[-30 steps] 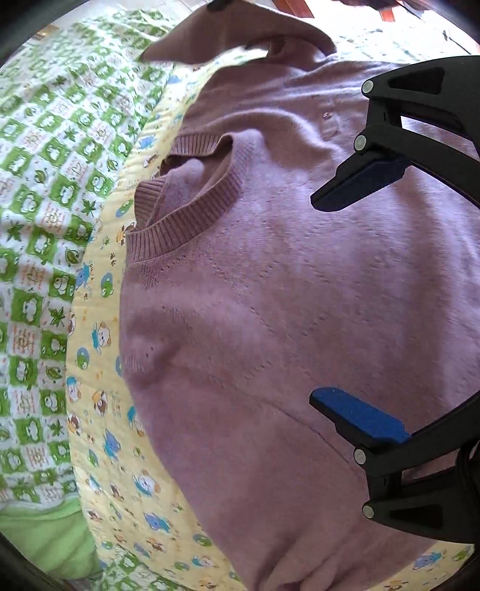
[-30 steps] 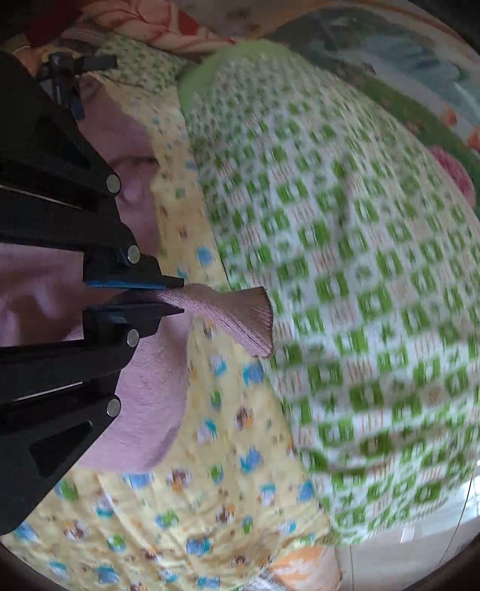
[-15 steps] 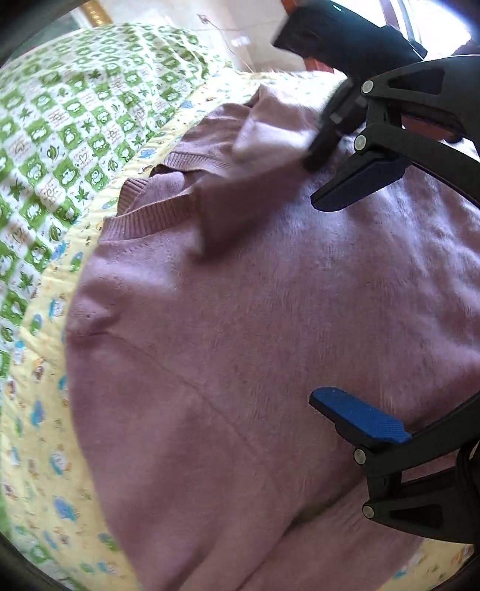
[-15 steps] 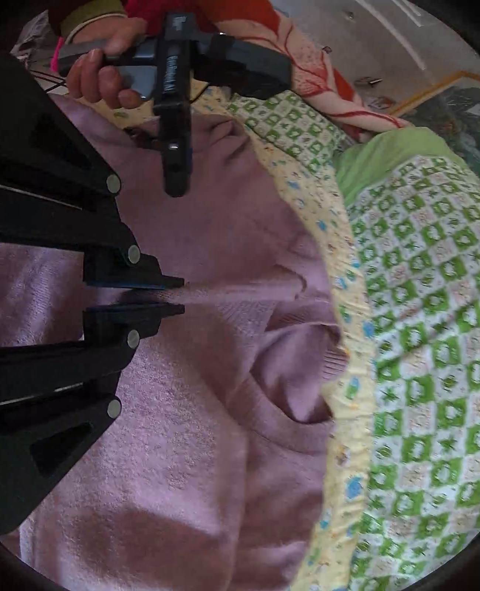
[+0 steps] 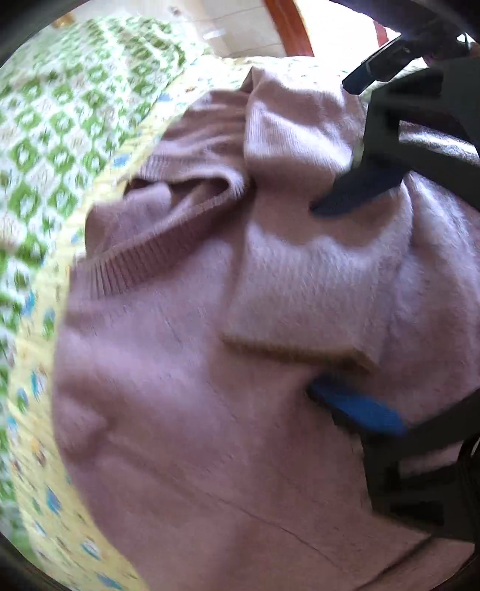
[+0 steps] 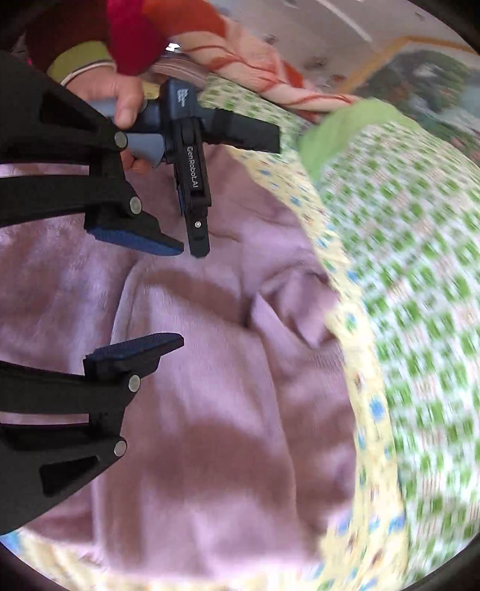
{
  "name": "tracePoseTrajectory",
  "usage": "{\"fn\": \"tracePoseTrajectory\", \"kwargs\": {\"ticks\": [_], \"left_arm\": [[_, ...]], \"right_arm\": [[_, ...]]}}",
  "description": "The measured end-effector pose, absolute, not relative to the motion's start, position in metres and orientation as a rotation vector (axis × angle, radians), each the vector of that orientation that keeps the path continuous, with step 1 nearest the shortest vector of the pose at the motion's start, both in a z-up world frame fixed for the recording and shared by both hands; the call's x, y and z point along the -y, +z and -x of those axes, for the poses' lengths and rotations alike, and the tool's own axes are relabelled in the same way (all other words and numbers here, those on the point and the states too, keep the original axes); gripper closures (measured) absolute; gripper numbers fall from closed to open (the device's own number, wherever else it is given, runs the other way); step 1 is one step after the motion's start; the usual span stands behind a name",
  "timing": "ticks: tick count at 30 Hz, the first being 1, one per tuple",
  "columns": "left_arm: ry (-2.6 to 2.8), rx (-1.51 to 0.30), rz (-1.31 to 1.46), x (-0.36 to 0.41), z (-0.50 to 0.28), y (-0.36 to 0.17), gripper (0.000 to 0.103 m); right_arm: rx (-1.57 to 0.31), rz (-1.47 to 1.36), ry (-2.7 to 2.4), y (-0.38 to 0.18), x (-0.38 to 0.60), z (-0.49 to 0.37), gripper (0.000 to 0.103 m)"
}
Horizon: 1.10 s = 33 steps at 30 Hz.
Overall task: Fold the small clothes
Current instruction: 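Fold the held sleeve across the sweater body with the right gripper, then release, then grasp the other sleeve cuff with the left gripper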
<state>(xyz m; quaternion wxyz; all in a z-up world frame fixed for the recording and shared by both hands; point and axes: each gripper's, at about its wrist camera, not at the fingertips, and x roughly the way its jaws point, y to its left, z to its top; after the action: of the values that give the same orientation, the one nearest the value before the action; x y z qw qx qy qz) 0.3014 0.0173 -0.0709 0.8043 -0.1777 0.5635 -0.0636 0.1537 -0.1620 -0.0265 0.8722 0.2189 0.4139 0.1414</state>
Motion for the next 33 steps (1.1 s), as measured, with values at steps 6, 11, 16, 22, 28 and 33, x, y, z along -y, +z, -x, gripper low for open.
{"fn": "tracePoseTrajectory", "kwargs": {"ticks": [6, 11, 16, 22, 28, 33], "left_arm": [[-0.230, -1.085, 0.363, -0.013, -0.284, -0.021, 0.099], [-0.169, -0.941, 0.381, -0.059, -0.245, 0.012, 0.099], [-0.067, -1.050, 0.502, -0.101, -0.244, -0.033, 0.103], [-0.062, -1.168, 0.571, -0.093, -0.259, -0.061, 0.049], [-0.115, -1.243, 0.476, -0.055, -0.275, -0.076, 0.051], [-0.154, -1.240, 0.429, -0.034, -0.290, -0.078, 0.098]], "right_arm": [[-0.826, -0.521, 0.129, -0.013, 0.206, -0.130, 0.058], [-0.761, -0.580, -0.031, -0.003, 0.245, -0.113, 0.058], [-0.796, -0.631, -0.159, -0.019, 0.275, -0.116, 0.054], [-0.785, -0.668, -0.197, -0.023, 0.290, -0.118, 0.053], [-0.784, -0.623, -0.158, -0.022, 0.277, -0.123, 0.052], [-0.787, -0.632, -0.134, -0.027, 0.275, -0.125, 0.052]]}}
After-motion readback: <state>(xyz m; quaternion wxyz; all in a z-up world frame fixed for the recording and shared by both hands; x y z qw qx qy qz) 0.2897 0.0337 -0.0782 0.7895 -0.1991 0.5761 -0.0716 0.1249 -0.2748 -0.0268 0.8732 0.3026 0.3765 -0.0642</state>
